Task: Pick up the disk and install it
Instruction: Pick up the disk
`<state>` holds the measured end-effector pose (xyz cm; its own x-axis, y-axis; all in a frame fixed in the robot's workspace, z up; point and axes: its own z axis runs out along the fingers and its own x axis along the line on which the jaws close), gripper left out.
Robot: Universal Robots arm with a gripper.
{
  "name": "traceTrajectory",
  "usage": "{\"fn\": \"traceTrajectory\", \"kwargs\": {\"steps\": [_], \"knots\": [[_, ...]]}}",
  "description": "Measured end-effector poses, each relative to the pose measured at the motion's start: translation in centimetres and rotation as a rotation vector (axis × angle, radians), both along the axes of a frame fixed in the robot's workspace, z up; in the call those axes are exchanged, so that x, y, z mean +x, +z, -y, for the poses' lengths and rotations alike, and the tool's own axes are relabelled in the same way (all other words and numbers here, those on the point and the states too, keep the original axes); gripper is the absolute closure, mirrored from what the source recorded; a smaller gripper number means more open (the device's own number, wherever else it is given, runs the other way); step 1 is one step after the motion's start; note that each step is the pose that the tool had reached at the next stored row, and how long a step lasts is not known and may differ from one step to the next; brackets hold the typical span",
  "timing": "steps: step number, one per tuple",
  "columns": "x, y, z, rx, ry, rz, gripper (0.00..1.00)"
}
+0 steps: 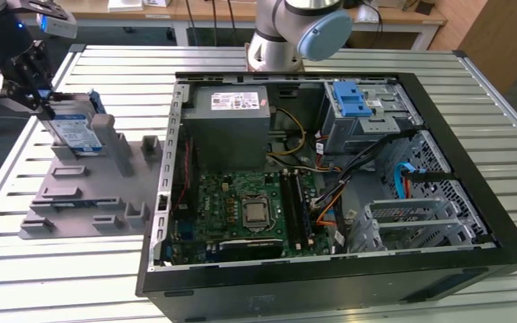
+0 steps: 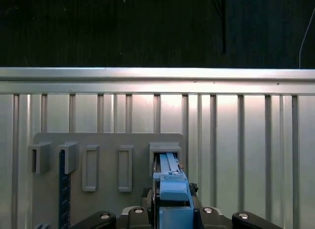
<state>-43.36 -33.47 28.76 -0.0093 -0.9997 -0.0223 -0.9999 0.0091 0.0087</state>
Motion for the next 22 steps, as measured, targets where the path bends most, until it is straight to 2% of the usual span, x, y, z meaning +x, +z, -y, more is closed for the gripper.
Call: {"fn": "traceTrajectory", "kwargs": {"steps": [7, 8, 11, 13, 14, 22], "knots": [[0.0, 0.0, 0.0, 0.0001, 0.001, 0.0, 0.62], [0.0, -0.01, 0.0, 0.0001, 0.001, 0.0001, 0.56], [0.0, 0.0, 0.0, 0.0001, 0.002, 0.0, 0.56], [0.0, 0.0, 0.0, 0.0, 0.002, 0.0, 0.57], [0.0, 0.0, 0.0, 0.0, 0.002, 0.0, 0.64], [0.0, 0.17, 0.0, 0.0, 0.002, 0.0, 0.64]]}}
